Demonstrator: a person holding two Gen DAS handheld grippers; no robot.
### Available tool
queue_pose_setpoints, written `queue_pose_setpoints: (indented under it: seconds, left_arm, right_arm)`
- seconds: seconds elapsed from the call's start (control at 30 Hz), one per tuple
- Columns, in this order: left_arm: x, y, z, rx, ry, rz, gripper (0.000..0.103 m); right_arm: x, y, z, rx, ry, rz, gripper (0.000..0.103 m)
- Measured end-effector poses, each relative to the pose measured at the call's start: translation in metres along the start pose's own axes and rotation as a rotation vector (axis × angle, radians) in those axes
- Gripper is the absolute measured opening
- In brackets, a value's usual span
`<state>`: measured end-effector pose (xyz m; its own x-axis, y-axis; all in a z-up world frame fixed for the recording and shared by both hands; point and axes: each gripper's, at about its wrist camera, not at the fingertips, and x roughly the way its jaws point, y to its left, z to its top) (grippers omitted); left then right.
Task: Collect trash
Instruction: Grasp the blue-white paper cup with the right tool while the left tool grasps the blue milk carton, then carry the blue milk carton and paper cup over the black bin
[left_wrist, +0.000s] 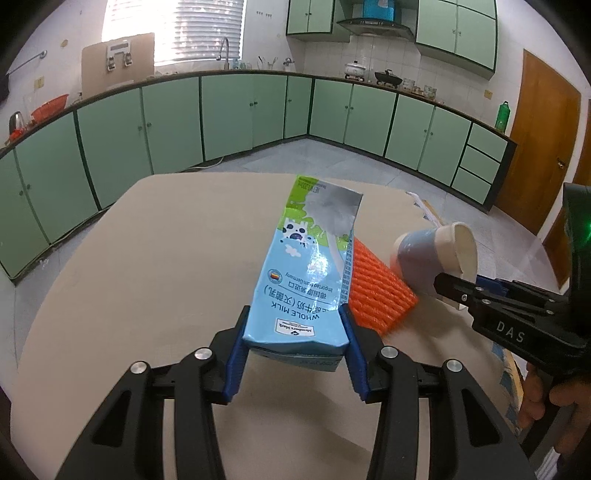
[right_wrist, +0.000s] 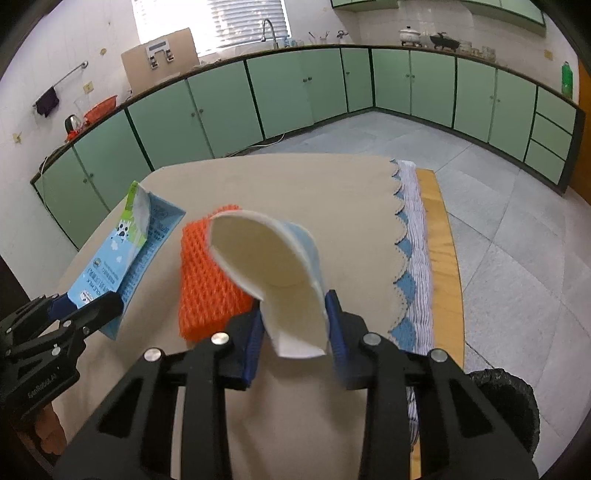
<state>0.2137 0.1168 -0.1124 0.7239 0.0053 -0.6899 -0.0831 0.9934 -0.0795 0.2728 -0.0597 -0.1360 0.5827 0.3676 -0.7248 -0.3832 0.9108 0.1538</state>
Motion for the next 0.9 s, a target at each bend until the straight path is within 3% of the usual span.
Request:
queue_pose_setpoints:
  seconds: [0.53,0.9]
  left_arm:
    - [-0.006,-0.011,0.001,0.010,-0.005,-0.021,0.046]
    - [-0.031,-0.017,0.002,0.014,-0.047,-0.039,0.046]
  right_arm:
    - [-0.024,0.004,-0.009,-0.001,-0.035,0.036,0.027]
    - [-0.067,0.006,-0.008,-0.016,-0.130,0.067,0.027]
